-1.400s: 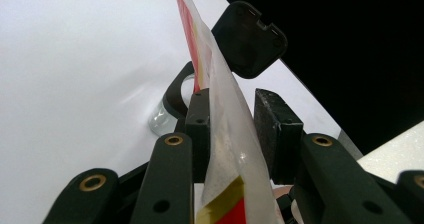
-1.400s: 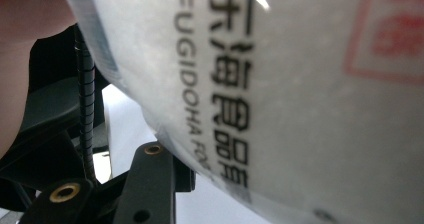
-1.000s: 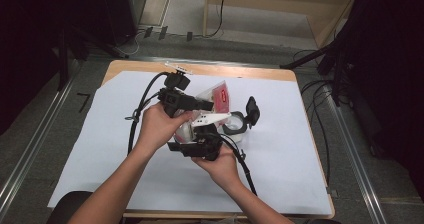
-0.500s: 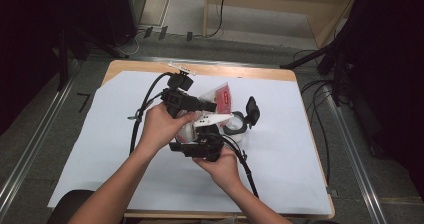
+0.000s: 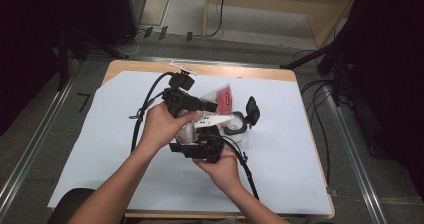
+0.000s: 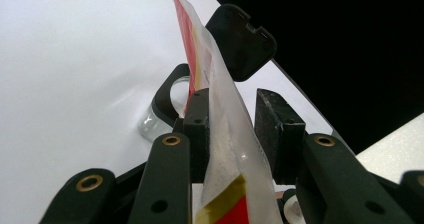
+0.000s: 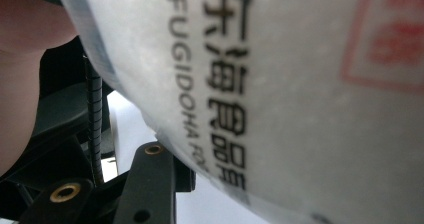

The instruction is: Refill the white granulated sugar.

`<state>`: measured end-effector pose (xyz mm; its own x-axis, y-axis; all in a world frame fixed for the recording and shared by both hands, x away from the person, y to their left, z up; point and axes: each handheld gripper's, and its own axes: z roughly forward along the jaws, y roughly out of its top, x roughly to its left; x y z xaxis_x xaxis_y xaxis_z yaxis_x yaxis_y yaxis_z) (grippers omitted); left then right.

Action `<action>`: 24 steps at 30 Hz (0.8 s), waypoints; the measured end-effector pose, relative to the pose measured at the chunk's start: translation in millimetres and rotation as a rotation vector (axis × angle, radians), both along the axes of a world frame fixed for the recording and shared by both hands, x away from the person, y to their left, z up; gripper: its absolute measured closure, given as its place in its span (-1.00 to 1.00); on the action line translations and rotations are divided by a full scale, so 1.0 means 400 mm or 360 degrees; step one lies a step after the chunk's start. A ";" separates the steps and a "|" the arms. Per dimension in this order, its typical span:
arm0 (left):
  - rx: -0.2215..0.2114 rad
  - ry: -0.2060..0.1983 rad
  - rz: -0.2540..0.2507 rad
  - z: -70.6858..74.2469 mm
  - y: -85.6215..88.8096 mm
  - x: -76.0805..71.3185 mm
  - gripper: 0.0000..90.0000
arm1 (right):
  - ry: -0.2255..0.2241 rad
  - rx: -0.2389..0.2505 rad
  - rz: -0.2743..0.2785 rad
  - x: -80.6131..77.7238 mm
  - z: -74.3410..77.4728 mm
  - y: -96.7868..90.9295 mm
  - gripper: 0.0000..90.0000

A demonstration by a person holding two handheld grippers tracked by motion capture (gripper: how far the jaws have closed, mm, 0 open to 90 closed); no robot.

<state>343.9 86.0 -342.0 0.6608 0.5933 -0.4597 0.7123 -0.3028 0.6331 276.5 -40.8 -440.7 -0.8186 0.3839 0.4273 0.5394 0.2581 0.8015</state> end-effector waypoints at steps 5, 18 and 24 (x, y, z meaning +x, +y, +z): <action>0.0004 0.0004 -0.0007 0.000 -0.001 0.002 0.57 | 0.0001 -0.0002 -0.0008 -0.002 0.002 -0.001 0.37; 0.0073 0.0016 -0.0039 0.008 -0.010 0.013 0.60 | 0.0005 -0.0008 -0.0007 -0.001 0.007 -0.001 0.38; 0.0098 0.0047 -0.0070 0.015 -0.018 0.023 0.61 | 0.0002 -0.0003 -0.0020 0.001 0.010 -0.004 0.38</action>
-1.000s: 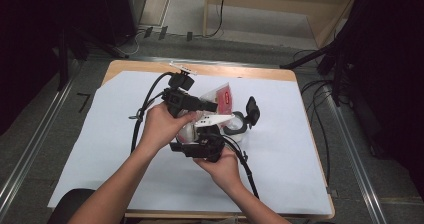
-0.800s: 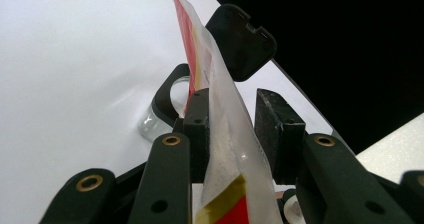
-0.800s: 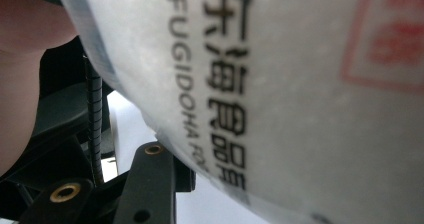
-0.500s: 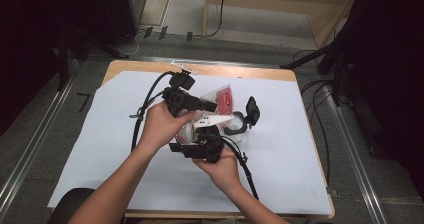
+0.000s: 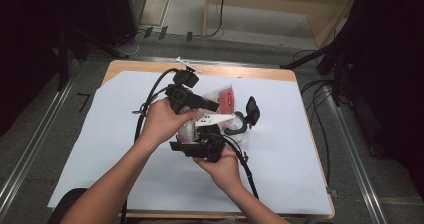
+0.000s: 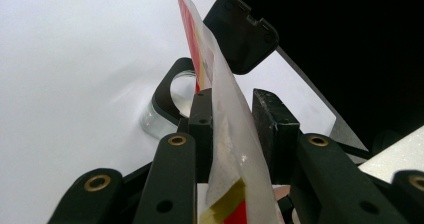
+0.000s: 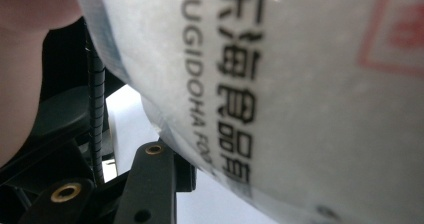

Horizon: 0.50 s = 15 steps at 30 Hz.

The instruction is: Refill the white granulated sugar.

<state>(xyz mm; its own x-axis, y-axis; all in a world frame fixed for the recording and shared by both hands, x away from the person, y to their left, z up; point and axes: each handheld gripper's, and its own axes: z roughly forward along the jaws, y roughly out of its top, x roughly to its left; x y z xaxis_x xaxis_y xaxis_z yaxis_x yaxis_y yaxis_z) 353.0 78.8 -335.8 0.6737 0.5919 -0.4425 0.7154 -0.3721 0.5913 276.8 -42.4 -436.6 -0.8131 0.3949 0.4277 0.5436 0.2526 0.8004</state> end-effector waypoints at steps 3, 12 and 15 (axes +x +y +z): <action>-0.0014 0.0042 -0.0009 -0.001 0.003 0.011 0.63 | -0.0003 0.0001 -0.0008 0.001 0.000 0.001 0.38; -0.0045 0.0069 -0.0015 -0.006 0.006 0.016 0.64 | -0.0013 -0.0017 -0.0010 0.001 0.000 0.000 0.38; -0.0042 0.0066 -0.0022 -0.006 0.007 0.016 0.64 | -0.0015 -0.0019 -0.0005 0.001 0.000 0.000 0.38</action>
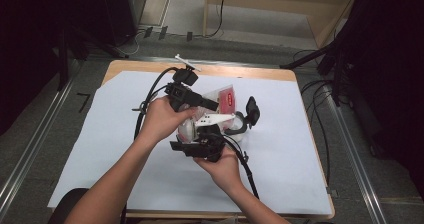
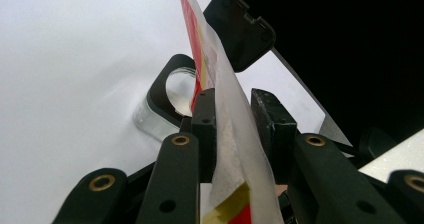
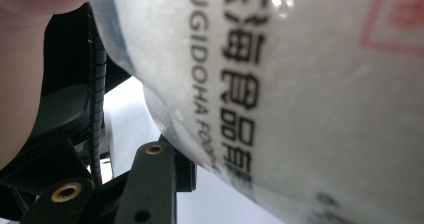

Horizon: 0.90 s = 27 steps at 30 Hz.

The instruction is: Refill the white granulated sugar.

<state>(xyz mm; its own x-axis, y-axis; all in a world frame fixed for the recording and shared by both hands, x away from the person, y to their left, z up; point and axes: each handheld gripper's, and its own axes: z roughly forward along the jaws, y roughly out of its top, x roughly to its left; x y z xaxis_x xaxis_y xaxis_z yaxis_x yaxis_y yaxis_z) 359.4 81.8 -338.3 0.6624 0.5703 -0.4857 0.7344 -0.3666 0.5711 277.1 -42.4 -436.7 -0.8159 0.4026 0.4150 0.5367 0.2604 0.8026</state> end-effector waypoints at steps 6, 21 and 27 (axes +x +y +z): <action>-0.0004 0.0010 0.0004 0.000 0.001 -0.005 0.63 | 0.0002 -0.0003 0.0010 -0.003 0.000 0.002 0.38; 0.0013 -0.0020 0.0004 0.003 -0.006 -0.013 0.61 | 0.0010 0.0020 0.0011 -0.005 -0.003 -0.001 0.38; 0.0014 -0.0030 -0.0006 0.003 -0.007 -0.015 0.61 | 0.0011 0.0020 0.0013 -0.007 -0.003 -0.001 0.38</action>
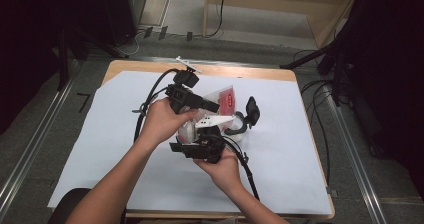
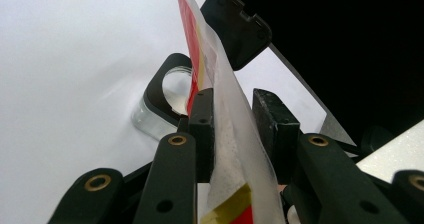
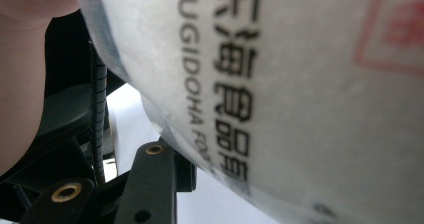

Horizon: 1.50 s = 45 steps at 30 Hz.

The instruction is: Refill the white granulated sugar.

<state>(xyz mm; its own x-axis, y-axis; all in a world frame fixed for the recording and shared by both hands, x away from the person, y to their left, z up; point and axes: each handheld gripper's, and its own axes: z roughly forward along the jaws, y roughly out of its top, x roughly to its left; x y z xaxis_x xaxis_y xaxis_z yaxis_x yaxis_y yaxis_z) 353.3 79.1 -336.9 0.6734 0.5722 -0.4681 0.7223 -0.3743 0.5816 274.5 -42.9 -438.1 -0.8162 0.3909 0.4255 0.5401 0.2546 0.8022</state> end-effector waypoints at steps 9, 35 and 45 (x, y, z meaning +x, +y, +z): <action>-0.0008 0.0005 0.0008 0.000 -0.002 -0.003 0.61 | 0.0003 -0.0001 -0.0004 -0.001 0.000 0.000 0.38; -0.0004 0.0017 0.0023 -0.002 0.000 0.000 0.62 | 0.0013 0.0000 0.0001 0.000 0.001 -0.001 0.38; 0.0006 -0.0001 0.0025 -0.001 -0.004 -0.006 0.61 | -0.0003 -0.0001 -0.0004 -0.002 -0.002 0.000 0.38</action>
